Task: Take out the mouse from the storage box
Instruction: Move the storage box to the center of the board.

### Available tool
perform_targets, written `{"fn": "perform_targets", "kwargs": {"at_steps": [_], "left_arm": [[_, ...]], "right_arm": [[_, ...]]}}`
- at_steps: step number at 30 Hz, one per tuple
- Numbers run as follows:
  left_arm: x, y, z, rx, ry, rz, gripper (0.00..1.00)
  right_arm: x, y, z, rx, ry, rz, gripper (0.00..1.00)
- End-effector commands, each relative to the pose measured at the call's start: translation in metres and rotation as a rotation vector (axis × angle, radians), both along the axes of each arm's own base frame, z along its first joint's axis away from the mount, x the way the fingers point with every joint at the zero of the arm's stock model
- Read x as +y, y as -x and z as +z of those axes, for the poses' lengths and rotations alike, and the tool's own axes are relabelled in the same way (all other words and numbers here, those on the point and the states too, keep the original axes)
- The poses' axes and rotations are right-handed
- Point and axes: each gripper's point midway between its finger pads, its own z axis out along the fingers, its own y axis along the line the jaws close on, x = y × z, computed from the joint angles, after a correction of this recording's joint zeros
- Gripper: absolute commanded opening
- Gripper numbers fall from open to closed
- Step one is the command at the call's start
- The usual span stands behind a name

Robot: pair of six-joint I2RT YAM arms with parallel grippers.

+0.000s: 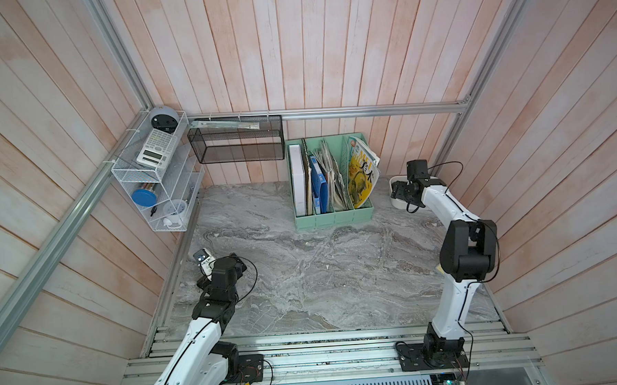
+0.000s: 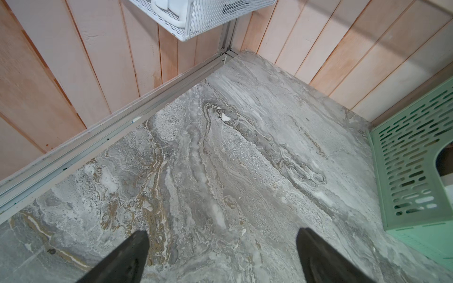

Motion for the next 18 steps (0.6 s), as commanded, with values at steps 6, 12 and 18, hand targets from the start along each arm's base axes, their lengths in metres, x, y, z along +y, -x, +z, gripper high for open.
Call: {"fn": "perform_targets", "kwargs": {"at_steps": [6,12,18], "left_arm": [[-0.003,-0.002,0.008,-0.032,0.016,-0.017,1.00],[-0.004,-0.003,0.009,-0.039,0.017,-0.024,1.00],[-0.004,-0.003,0.009,-0.038,0.018,-0.025,1.00]], "right_arm": [[0.019,-0.027,-0.019,0.051,-0.050,0.142,0.72],[0.029,-0.045,-0.030,0.075,-0.064,0.198,0.66],[0.030,-0.053,-0.035,0.106,-0.056,0.178,0.61]]}}
